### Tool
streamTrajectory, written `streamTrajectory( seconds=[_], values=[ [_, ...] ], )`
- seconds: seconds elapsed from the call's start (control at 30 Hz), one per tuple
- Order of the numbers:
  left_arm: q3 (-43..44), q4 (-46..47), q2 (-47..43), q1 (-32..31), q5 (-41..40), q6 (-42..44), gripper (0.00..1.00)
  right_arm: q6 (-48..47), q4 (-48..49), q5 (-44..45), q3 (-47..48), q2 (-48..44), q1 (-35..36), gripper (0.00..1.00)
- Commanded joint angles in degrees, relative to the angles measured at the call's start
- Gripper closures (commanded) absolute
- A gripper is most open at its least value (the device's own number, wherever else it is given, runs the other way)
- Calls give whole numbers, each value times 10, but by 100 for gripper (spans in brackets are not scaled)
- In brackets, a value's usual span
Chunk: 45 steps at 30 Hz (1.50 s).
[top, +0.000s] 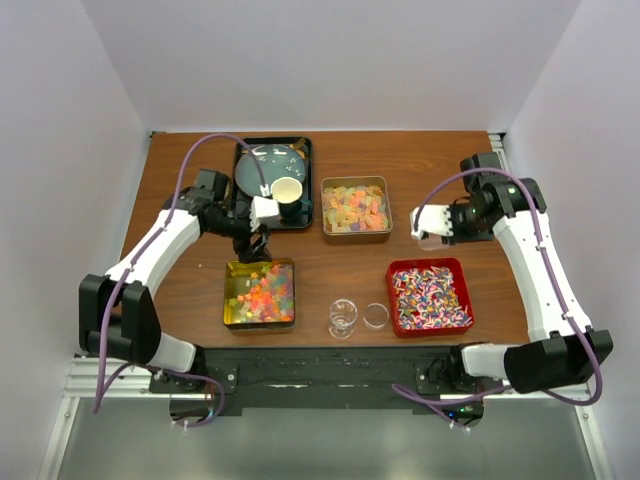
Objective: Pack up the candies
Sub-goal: Move the storage box to the center of the board.
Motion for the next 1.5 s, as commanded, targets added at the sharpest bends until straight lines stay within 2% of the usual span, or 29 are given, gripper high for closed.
streamTrajectory(
  seconds=[0.0, 0.1, 0.33, 0.47, 0.63, 0.83, 1.03, 1.23, 1.47],
  values=[
    [38, 70, 24, -37, 30, -45, 26, -112, -143, 125, -27, -28, -16, 100],
    [30, 130, 24, -52, 31, -92, 26, -125, -143, 145, -43, -34, -17, 100],
    [15, 206, 25, -63, 40, -186, 26, -180, -118, 189, -97, -61, -16, 100],
    [-5, 222, 21, -73, 37, -203, 26, -221, -55, 220, -124, -59, -14, 100],
    [-25, 248, 15, -89, 28, -226, 26, -217, 7, 242, -149, -31, 15, 100],
    [-47, 284, 5, -91, 31, -263, 26, -147, 32, 254, -150, 10, 65, 100],
    [-45, 318, 17, -121, 30, -292, 27, -62, 75, 243, -145, 55, 100, 100],
    [-27, 324, 31, -128, 30, -307, 27, 13, 112, 220, -117, 96, 108, 100],
    [-20, 329, 41, -129, 31, -318, 27, 119, 118, 188, -38, 161, 108, 100]
  ],
)
